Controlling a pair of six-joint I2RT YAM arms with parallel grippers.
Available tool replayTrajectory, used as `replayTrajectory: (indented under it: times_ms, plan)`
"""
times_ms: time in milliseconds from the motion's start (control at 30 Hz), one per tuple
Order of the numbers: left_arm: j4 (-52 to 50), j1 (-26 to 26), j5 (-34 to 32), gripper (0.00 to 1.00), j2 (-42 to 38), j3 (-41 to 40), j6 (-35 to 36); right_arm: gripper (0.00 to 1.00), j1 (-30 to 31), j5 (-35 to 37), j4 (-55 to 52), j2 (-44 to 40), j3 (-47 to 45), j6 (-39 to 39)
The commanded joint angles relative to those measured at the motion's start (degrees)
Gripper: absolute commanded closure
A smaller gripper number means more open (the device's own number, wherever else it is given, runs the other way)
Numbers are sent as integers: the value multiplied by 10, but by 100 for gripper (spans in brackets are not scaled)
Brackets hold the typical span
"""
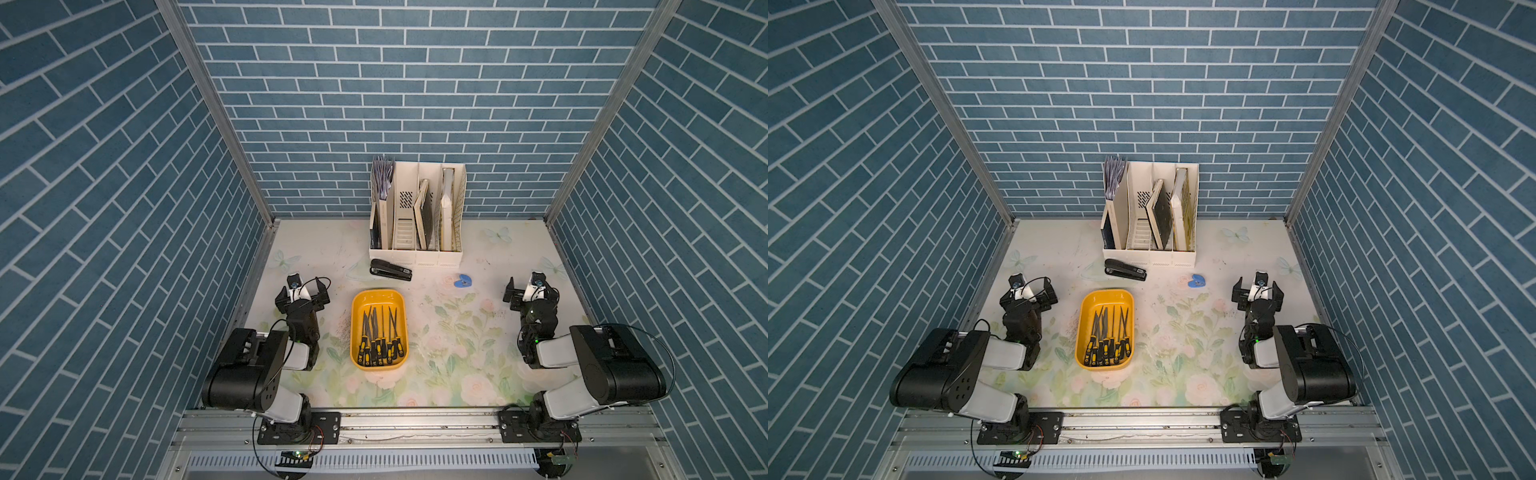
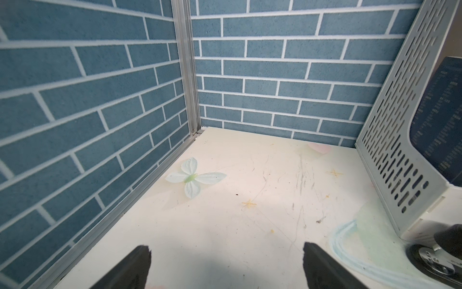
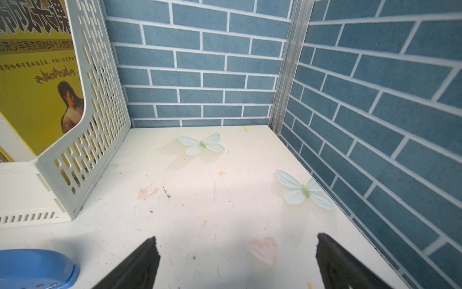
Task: Put the file tool into the storage box
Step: Reset both arms
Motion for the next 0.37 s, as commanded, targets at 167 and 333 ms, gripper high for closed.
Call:
replayTrajectory:
  times_ms: [167,333]
  plan:
    - [14,-1,-5,0,-1,1,5,0,-3,-6,15,6,-3,1]
    - [14,-1,-5,0,-1,1,4,0,-4,-7,18,5,-5,1]
